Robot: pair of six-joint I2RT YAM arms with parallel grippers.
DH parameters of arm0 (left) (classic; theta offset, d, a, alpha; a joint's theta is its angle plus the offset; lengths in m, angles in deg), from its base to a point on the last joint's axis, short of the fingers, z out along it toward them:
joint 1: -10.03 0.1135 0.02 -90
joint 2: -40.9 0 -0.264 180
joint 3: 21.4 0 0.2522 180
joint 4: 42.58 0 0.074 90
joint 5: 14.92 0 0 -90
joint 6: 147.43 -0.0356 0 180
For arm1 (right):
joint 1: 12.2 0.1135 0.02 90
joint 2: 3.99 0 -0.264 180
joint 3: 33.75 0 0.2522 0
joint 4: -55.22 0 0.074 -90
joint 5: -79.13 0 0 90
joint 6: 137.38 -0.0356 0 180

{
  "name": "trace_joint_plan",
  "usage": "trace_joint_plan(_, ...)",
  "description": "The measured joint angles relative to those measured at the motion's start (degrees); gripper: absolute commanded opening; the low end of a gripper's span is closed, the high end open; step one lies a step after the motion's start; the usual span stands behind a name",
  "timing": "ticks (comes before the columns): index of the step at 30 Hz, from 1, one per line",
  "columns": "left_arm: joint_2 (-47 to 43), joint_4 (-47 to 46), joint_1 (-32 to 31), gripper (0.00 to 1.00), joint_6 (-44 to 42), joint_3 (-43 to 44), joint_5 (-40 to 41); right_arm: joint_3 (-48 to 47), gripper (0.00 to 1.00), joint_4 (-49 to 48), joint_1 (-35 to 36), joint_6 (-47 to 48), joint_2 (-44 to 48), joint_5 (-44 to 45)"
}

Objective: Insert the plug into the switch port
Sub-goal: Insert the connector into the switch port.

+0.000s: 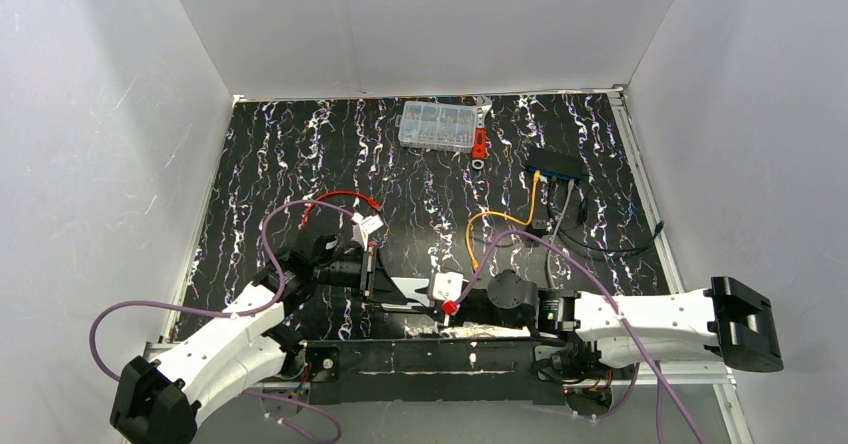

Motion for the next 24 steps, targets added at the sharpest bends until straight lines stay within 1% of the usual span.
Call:
trace_joint_plan(5, 0.02, 0.0, 0.0, 0.0, 0.0, 0.0, 0.0, 0.15, 0.45, 0.17, -0.01, 0.34, 1.49, -2.05)
trace_joint_plan(10, 0.02, -0.02, 0.0, 0.0, -0.02, 0.0, -0.01, 0.15, 0.43, 0.43, -0.06, 0.24, 1.09, -3.4)
trace_joint_plan(20, 0.02, -0.21, 0.0, 0.0, -0.04, 0.0, -0.8, 1.45, 0.36, -1.72, -0.75, -0.26, -1.18, -2.56)
trace_joint_plan(24, 0.02, -0.29, 0.0, 0.0, -0.04, 0.0, -1.16, 1.59, 0.3, -2.26, -0.75, -0.2, -1.22, -2.51)
